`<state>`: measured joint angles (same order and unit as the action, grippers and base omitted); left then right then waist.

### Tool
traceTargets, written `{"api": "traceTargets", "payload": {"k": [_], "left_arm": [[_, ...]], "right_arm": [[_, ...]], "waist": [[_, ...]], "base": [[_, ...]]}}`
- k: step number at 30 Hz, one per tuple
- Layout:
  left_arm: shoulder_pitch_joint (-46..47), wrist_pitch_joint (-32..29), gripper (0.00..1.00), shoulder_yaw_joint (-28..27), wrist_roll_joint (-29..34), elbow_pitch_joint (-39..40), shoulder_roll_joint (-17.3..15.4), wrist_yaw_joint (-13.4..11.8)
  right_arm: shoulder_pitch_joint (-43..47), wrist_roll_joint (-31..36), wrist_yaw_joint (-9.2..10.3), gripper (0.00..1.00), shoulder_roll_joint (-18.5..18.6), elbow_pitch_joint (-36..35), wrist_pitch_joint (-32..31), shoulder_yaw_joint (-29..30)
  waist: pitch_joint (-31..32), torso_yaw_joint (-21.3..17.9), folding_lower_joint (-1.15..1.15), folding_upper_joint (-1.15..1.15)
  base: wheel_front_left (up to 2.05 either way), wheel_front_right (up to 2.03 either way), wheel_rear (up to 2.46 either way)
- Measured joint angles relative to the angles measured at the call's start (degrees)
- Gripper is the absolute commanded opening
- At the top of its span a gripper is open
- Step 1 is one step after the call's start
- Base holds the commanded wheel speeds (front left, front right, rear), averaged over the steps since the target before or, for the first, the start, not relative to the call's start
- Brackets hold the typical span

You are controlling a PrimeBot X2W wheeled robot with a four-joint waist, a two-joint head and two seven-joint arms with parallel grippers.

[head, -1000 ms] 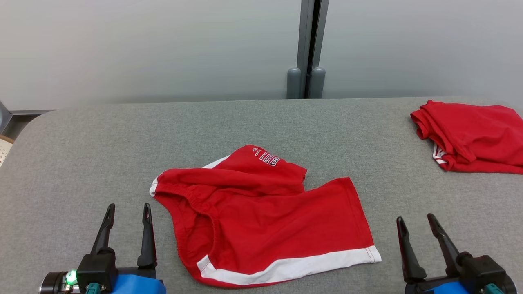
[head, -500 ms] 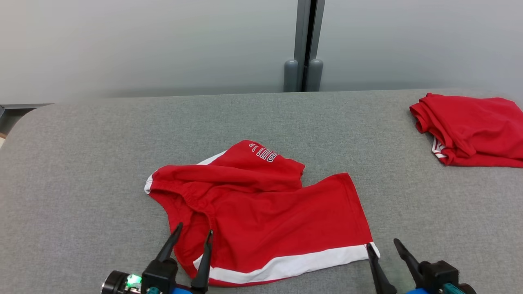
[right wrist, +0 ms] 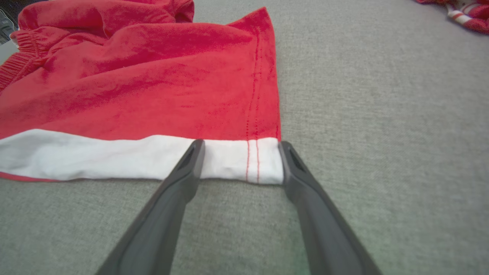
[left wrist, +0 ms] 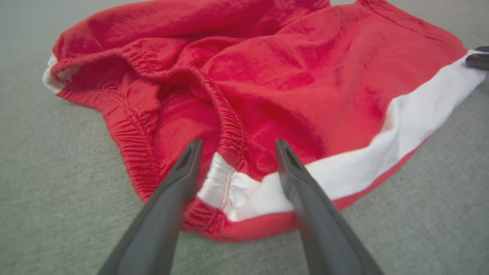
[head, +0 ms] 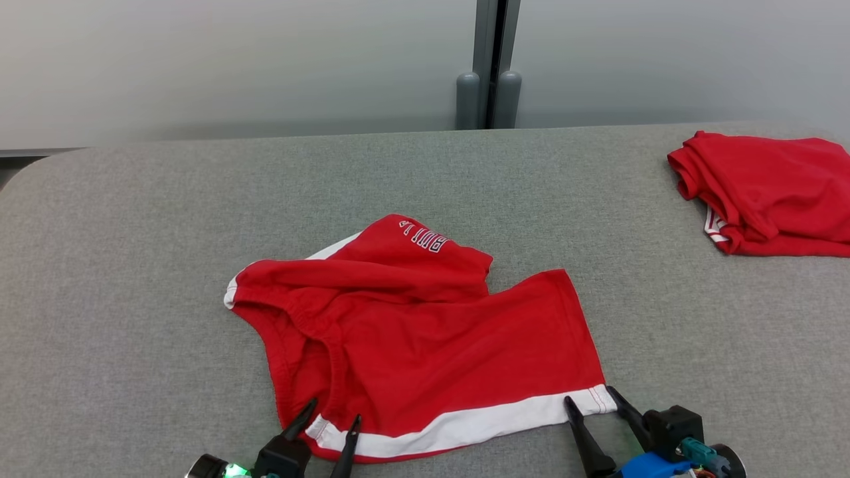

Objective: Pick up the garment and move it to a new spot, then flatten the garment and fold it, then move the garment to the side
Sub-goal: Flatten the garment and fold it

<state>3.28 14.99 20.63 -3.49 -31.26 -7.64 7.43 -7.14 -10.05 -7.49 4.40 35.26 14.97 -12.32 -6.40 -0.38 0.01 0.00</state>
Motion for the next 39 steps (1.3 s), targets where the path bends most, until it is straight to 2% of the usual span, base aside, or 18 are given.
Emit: {"api": "traceTargets", "payload": {"k": [13,22,23,24,25,26,27,32,39], "left_arm": [[1.7,0.0,1.00,2.9,-3.2,-2.3,-1.2,0.0],[3.5,0.1,1.00,4.3,-4.5,-4.9,-1.7,0.0],[3.7,0.2,1.00,4.6,-4.7,-5.3,-1.7,0.0],[3.9,0.3,0.77,5.0,-5.3,-5.9,-1.7,0.0],[4.0,0.3,0.50,5.4,-5.7,-6.2,-1.6,0.0],[4.2,0.3,0.11,5.8,-5.9,-6.4,-1.6,0.0],[4.3,0.3,0.00,6.2,-6.3,-6.5,-1.6,0.0],[4.5,0.2,0.00,7.8,-8.3,-5.3,-1.6,0.0],[4.6,0.1,0.00,8.8,-13.2,4.1,-1.7,0.0]], "right_arm": [[-2.4,-4.6,0.01,1.00,1.4,1.0,0.1,-5.4],[-6.0,-5.3,0.00,1.00,2.2,6.0,0.3,-7.9],[-6.4,-5.6,0.02,0.78,2.2,6.4,0.4,-8.6],[-6.6,-6.1,0.02,0.36,2.3,6.6,0.5,-9.2],[-6.7,-6.5,0.09,0.03,2.4,6.5,0.5,-9.8],[-6.8,-6.9,0.08,0.00,2.4,6.3,0.5,-10.2],[-6.8,-7.3,0.08,0.00,2.4,5.9,0.4,-10.6],[-5.8,-7.8,0.01,0.00,2.8,0.0,0.2,-10.4],[-2.9,-6.6,0.01,0.00,4.5,-11.8,0.2,-7.3]], "waist": [[-0.9,0.4,0.00,0.00],[-1.3,0.8,0.00,0.00],[-1.3,0.8,0.00,0.00],[-1.3,0.8,-0.01,0.00],[-1.2,0.8,0.00,0.00],[-1.2,0.8,-0.01,0.00],[-1.1,0.8,-0.01,0.00],[-0.5,0.7,-0.01,0.00],[0.4,0.3,-0.01,0.00]], "base": [[0.00,0.00,0.00],[0.00,0.00,0.00],[0.00,0.00,0.00],[0.00,0.00,0.00],[0.00,0.00,0.00],[0.00,0.00,0.00],[0.00,0.00,0.00],[0.00,0.00,0.00],[0.00,0.00,0.00]]}}
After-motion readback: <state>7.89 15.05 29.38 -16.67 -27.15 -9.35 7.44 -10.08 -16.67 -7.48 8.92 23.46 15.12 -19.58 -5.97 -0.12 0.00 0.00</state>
